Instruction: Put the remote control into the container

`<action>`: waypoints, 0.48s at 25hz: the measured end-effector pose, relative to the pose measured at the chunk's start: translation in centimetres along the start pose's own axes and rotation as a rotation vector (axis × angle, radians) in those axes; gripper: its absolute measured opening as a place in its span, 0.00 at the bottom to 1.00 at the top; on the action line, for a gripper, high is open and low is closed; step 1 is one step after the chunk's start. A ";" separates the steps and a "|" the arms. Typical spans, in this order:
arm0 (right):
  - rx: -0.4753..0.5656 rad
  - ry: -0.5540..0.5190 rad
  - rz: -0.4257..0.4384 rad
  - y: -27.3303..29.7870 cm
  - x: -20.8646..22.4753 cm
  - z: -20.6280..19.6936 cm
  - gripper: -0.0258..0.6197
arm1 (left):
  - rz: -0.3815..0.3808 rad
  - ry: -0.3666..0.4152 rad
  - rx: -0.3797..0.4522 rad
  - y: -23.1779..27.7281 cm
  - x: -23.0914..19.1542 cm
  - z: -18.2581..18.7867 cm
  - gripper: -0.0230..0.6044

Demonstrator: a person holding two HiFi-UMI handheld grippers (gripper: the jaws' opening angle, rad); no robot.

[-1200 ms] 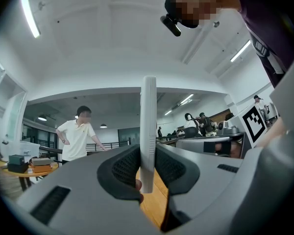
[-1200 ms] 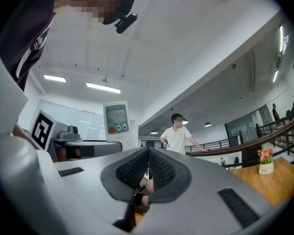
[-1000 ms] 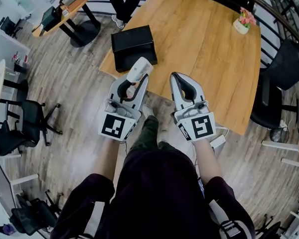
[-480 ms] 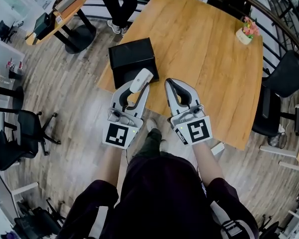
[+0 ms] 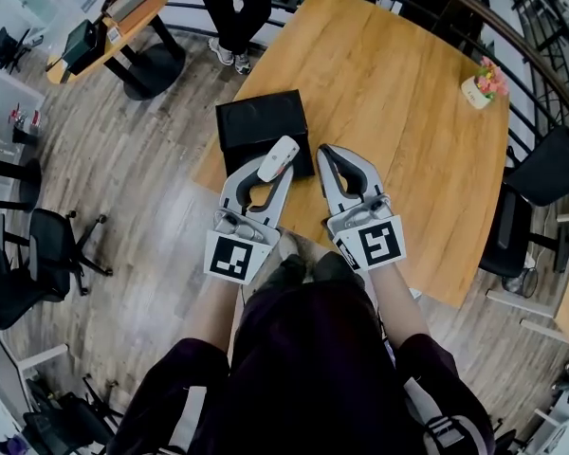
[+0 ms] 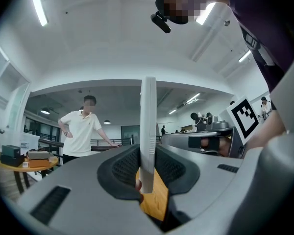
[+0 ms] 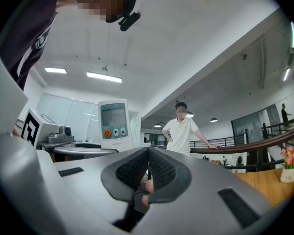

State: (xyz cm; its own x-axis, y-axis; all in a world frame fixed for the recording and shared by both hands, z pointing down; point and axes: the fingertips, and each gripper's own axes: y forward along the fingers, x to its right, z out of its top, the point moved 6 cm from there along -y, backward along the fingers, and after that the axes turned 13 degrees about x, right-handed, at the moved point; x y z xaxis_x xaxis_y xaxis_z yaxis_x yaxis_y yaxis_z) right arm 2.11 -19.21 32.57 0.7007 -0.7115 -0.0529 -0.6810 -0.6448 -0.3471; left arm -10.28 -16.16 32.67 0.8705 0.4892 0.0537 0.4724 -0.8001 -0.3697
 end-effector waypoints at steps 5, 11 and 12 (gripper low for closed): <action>0.001 0.014 0.050 2.9 0.8 -1.0 0.07 | 0.034 0.019 -0.009 1.2 -1.9 -0.6 0.18; -0.037 0.089 0.109 5.6 3.4 -4.1 0.07 | 0.108 0.040 -0.069 3.1 -3.8 -3.5 0.18; -0.045 0.104 0.119 6.0 3.9 -4.9 0.07 | 0.120 0.044 -0.082 3.5 -4.2 -4.3 0.18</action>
State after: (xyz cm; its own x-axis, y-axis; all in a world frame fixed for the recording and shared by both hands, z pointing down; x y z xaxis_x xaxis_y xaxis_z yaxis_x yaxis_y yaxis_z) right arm -0.33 -27.22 34.90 0.5899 -0.8075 0.0072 -0.7687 -0.5642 -0.3014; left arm -11.64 -22.53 35.12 0.9257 0.3742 0.0548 0.3728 -0.8786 -0.2985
